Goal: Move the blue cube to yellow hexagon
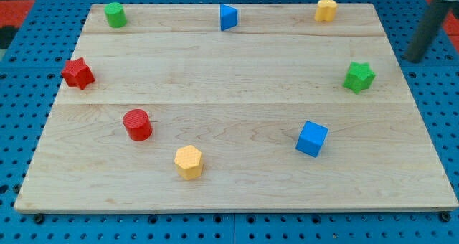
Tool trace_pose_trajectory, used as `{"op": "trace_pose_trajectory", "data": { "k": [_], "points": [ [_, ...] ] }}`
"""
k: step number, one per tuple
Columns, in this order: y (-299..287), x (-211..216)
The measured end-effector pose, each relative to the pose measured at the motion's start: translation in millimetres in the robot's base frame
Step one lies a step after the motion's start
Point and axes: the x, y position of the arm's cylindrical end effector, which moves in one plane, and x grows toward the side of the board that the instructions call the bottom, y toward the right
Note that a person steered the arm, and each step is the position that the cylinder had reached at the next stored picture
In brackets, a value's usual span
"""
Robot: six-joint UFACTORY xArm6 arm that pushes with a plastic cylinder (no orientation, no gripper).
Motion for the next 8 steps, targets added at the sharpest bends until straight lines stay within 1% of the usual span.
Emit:
{"op": "trace_pose_trajectory", "data": {
  "k": [1, 2, 3, 4, 5, 6, 7, 8],
  "points": [
    [0.5, 25.2],
    [-65.3, 93.3],
    [-165.1, 105.9],
    [-252.2, 135.4],
    [-216.5, 165.8],
    [-215.5, 174.4],
    [-153.1, 179.1],
    [-212.4, 213.1]
  ]
}}
